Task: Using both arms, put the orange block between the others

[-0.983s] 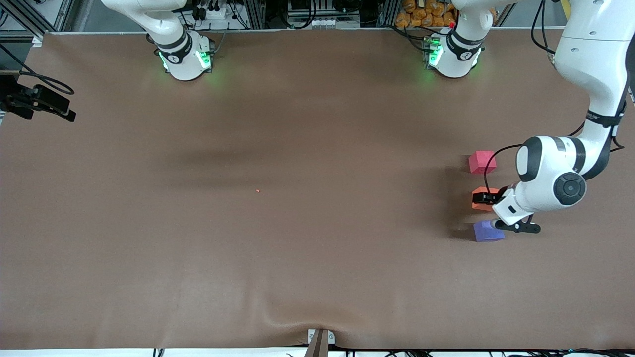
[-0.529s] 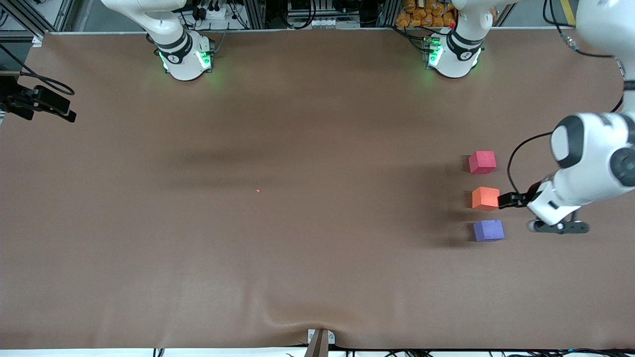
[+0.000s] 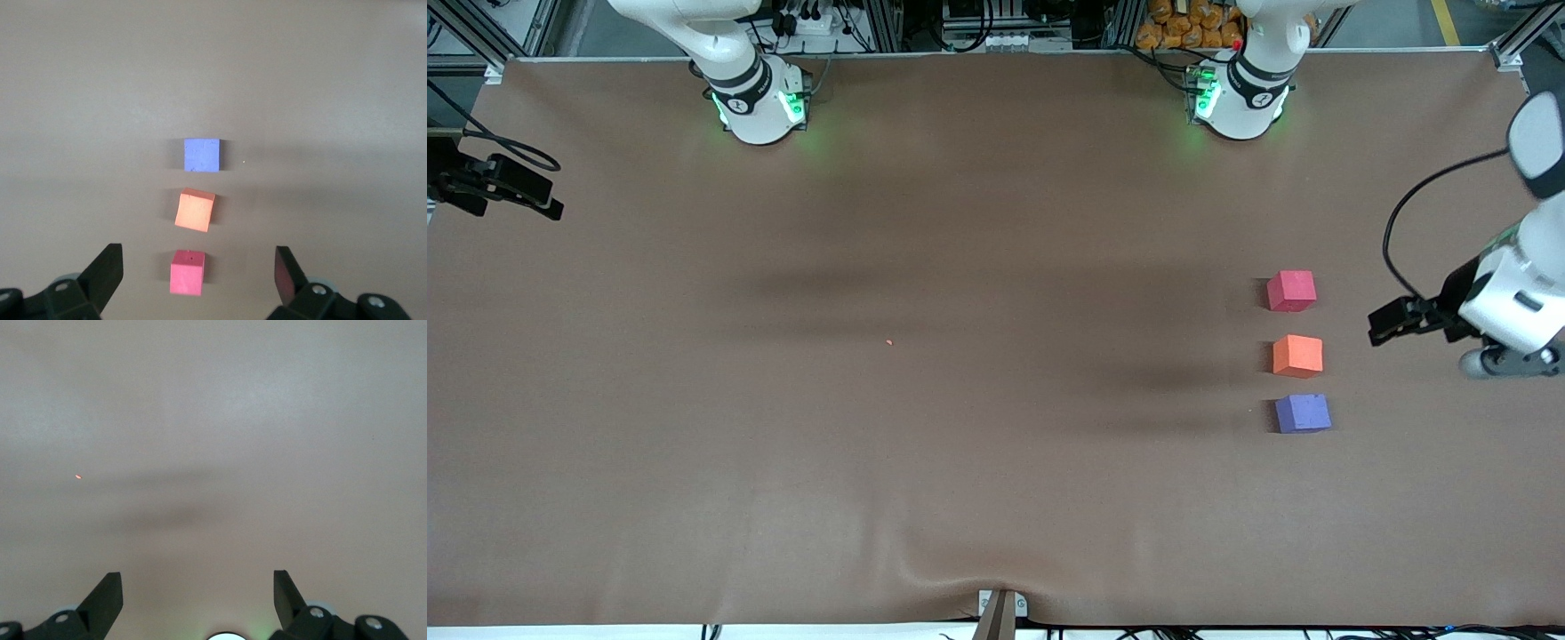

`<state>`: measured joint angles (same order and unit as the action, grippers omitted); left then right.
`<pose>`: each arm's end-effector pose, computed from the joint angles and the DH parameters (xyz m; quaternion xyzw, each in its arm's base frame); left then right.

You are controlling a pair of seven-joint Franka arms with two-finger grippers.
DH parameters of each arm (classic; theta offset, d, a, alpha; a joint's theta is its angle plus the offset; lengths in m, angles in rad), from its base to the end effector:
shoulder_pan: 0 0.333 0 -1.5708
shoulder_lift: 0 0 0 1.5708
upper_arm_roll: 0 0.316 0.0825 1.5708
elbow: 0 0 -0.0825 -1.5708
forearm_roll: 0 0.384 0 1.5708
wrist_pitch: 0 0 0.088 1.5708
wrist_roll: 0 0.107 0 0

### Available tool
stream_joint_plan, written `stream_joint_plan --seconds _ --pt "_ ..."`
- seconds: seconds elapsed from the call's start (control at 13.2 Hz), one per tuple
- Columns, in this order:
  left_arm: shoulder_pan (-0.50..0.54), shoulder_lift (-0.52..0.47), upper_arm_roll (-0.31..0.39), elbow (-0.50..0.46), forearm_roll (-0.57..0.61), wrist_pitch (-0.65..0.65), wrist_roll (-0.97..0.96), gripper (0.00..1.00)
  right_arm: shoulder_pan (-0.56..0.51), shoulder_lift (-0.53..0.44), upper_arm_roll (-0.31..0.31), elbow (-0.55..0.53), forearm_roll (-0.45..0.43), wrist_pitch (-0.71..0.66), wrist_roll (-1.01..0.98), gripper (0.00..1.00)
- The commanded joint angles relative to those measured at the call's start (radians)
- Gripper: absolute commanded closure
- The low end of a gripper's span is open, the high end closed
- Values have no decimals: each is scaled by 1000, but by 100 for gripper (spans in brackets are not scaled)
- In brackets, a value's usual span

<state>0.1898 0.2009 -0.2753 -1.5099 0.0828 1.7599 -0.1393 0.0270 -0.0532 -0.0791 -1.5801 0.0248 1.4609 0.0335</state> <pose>0.6268 -0.0309 0.5559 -0.9992 -0.0237 -0.0297 0.0106 0.5258 -0.0258 0.6396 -0.9985 0.0417 0.0329 0.0148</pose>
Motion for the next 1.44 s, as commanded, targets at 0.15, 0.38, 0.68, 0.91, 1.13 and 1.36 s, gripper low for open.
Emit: stream_joint_plan --seconds 0.15,0.38,0.68,0.91,1.13,1.36 --pt "8 -101 -1 0 -14 -115 -13 0 5 -2 -5 -1 10 3 0 0" --pt "10 -104 -1 5 -26 -134 -9 0 5 -4 -5 0 10 3 -1 0" --pt "3 -103 -21 5 -80 -134 -23 0 11 -5 -4 0 12 1 0 0" --pt "8 -106 -21 5 -74 -134 -7 0 11 -4 -5 -1 12 4 0 0" --pt "5 -116 -28 4 -78 -134 0 0 13 -4 -5 -1 12 6 0 0" --pt "-30 -173 -4 -51 -80 -151 29 0 11 -2 -5 -3 12 7 0 0"
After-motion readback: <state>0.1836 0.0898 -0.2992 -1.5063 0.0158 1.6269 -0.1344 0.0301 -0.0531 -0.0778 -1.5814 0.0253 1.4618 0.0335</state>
